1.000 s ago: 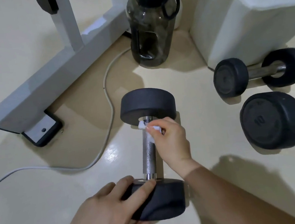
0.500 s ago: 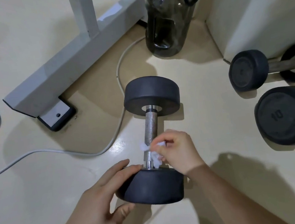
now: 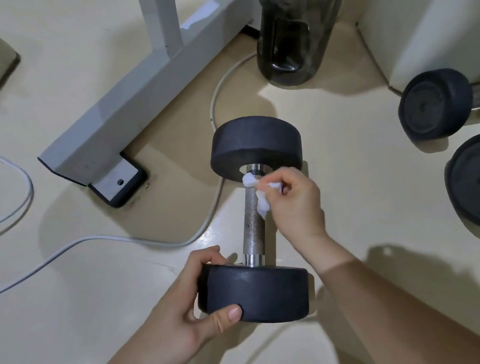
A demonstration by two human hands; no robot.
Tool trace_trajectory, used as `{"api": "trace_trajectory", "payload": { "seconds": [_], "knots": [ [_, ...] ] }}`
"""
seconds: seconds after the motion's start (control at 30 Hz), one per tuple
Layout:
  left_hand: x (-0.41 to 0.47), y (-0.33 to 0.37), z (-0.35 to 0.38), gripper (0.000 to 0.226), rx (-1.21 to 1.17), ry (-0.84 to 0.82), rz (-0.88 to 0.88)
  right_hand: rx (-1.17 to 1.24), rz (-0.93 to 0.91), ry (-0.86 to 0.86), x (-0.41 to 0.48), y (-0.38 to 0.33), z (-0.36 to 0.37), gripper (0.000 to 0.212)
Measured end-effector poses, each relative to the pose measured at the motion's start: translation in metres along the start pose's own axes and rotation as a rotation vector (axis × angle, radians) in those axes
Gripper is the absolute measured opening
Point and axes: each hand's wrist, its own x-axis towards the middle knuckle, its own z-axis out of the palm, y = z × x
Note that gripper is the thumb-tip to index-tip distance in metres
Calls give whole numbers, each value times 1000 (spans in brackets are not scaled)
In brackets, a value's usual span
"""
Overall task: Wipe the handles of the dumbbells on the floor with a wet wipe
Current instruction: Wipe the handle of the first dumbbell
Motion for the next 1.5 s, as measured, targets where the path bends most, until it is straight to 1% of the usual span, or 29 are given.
{"api": "trace_trajectory", "payload": {
  "seconds": [0.07, 0.1, 0.13, 0.2, 0.23, 0.27, 0.3, 0.33, 0.37, 0.43, 0.47, 0.53, 0.6, 0.67, 0.73, 0.77, 0.83, 0.9, 0.93, 0.97, 1.0, 1.03, 1.07, 1.13, 1.2, 1.23, 1.37, 1.4, 1.5],
  "knots": [
    [-6, 0, -1, 54, 52, -24, 31, 90, 77, -223, -21, 10, -1, 13],
    [-5, 5, 0, 53, 82, -26, 46, 56, 83, -336, -31, 11, -1, 7],
    [4, -3, -3, 53, 131, -39, 80, 1, 55, -371, -32, 11, -1, 5],
    [12, -24, -14, 60, 228, -124, 111, -72, -35, -210, -14, 6, 9, 15],
    [24, -40, -22, 58, 356, -86, 145, -86, -79, -114, -6, 0, 12, 21],
    [42, -46, -32, 45, 448, -37, 122, -95, -108, -65, -4, -3, 16, 23],
    [61, -51, -40, 32, 493, -16, 71, -104, -117, -74, -7, -2, 17, 20],
    [77, -50, -43, 36, 538, 66, 26, -104, -100, -124, -15, 3, 17, 11],
    [89, -51, -47, 44, 701, 109, 40, -104, -63, -199, -24, 5, 16, 4],
    [104, -52, -55, 47, 871, 106, 42, -82, -53, -275, -31, 5, 14, 4],
    [111, -57, -61, 46, 886, 102, -9, -74, -74, -222, -23, 1, 17, 11],
    [114, -62, -69, 43, 867, 166, -32, -101, -88, -31, 0, -10, 25, 23],
    [105, -65, -71, 35, 843, 230, -37, -100, -47, 22, 4, -10, 30, 20],
    [98, -67, -67, 28, 775, 262, -57, -64, 27, -126, -16, 1, 26, 9],
    [99, -62, -63, 17, 773, 259, -109, -97, 44, -288, -33, 2, 21, 6],
    [99, -56, -65, 12, 741, 267, -154, -111, 6, -275, -29, -2, 22, 9],
    [92, -38, -70, 7, 450, 314, -208, -122, -81, -75, -7, -13, 31, 22],
    [67, -7, -69, 2, 55, 274, -141, -96, -72, 42, 7, -19, 37, 25],
    [51, 12, -63, 12, -8, 193, -55, -86, -48, 12, 5, -16, 36, 20],
    [37, 24, -51, 24, 33, 87, 36, -78, -25, -61, -3, -9, 33, 16],
    [24, 31, -36, 39, 149, -13, 125, -76, -13, -150, -15, -3, 30, 16],
    [13, 33, -18, 56, 359, -66, 209, -74, -15, -227, -27, 2, 27, 17],
    [7, 30, -2, 69, 609, -54, 272, -76, -40, -248, -31, 3, 25, 17],
    [6, 19, 18, 79, 941, 37, 319, -75, -69, -97, -16, -4, 29, 20],
    [9, 12, 17, 78, 909, 116, 312, -110, -2, 74, 1, -14, 34, 18],
    [9, 11, 14, 76, 841, 145, 310, -127, 32, 88, 1, -12, 36, 15],
    [5, 12, 11, 69, 840, 188, 331, 22, 110, -199, -35, 4, 23, 7],
    [5, 13, 11, 68, 834, 182, 321, 23, 120, -200, -34, 3, 22, 6],
    [5, 14, 10, 66, 821, 156, 282, -93, 197, 50, -4, -10, 30, 15]
  ]
}}
